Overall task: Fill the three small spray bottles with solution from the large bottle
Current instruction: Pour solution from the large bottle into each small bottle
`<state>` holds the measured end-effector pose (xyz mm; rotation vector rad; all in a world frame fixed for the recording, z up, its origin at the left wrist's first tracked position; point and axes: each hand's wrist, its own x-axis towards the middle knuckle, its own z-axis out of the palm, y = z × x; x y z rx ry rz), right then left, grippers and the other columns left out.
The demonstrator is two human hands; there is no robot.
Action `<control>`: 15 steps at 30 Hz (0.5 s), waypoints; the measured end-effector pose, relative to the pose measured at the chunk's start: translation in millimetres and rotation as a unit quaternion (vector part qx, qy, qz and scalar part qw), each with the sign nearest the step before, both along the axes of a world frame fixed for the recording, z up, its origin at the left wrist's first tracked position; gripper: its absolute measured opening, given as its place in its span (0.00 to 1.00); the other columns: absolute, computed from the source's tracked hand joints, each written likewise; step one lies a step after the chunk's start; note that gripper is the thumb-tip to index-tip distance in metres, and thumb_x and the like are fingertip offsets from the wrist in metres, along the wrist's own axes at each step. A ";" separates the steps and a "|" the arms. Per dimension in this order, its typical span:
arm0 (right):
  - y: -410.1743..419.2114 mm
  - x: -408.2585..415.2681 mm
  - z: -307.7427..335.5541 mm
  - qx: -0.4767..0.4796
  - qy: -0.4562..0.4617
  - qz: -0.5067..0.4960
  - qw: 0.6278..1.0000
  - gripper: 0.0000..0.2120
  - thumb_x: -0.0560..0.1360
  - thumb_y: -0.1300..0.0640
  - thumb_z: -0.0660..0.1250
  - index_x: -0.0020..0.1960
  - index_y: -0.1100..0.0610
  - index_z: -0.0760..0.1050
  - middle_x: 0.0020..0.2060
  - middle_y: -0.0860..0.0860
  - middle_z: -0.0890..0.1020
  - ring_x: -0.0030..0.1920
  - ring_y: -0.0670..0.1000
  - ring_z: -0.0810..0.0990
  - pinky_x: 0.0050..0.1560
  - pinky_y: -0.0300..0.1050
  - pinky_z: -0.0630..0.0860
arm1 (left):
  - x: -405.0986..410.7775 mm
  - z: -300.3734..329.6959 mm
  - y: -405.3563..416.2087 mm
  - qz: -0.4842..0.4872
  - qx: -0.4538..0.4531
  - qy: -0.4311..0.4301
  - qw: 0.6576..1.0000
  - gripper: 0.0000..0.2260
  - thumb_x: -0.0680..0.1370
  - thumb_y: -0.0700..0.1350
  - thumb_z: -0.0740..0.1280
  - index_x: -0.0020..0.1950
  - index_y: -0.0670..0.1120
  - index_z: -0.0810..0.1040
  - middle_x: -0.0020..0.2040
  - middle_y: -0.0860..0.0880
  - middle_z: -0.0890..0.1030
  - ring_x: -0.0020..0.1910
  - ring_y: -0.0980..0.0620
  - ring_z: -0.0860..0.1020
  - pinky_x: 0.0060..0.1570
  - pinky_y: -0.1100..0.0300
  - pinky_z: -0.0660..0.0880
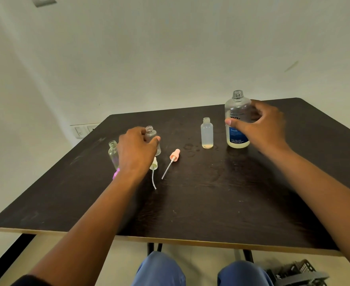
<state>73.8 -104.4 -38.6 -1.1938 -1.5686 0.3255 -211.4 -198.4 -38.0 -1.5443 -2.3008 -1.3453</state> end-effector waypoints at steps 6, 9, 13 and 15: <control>0.7 1.3 0.5 0.002 0.007 0.006 1.000 0.31 0.64 0.34 0.79 0.60 0.50 0.83 0.54 0.47 0.87 0.53 0.48 0.85 0.57 0.57 0.83 | 22.5 27.8 -3.2 -0.045 0.097 -0.020 0.994 0.14 0.76 0.56 0.74 0.59 0.52 0.86 0.47 0.58 0.87 0.48 0.59 0.85 0.58 0.52 0.82; 0.3 2.3 2.4 0.000 0.015 0.011 1.000 0.30 0.64 0.36 0.80 0.61 0.50 0.82 0.54 0.48 0.87 0.54 0.48 0.85 0.57 0.57 0.83 | 44.1 36.8 -4.8 -0.088 0.145 -0.020 0.985 0.13 0.77 0.56 0.73 0.60 0.54 0.85 0.43 0.63 0.84 0.46 0.66 0.83 0.52 0.64 0.80; -2.1 3.1 6.4 0.011 0.017 0.002 1.000 0.30 0.65 0.36 0.80 0.61 0.51 0.83 0.54 0.48 0.87 0.53 0.49 0.85 0.57 0.56 0.83 | 73.2 41.1 -3.4 -0.163 0.190 -0.058 0.966 0.12 0.78 0.55 0.73 0.61 0.54 0.84 0.46 0.63 0.84 0.46 0.63 0.84 0.47 0.70 0.80; -3.5 4.2 9.1 0.023 0.023 -0.001 0.999 0.29 0.66 0.37 0.80 0.61 0.51 0.83 0.54 0.48 0.87 0.53 0.48 0.85 0.57 0.56 0.83 | 85.7 39.6 0.2 -0.195 0.195 -0.065 0.959 0.13 0.79 0.54 0.73 0.62 0.52 0.84 0.48 0.60 0.85 0.47 0.61 0.84 0.49 0.67 0.82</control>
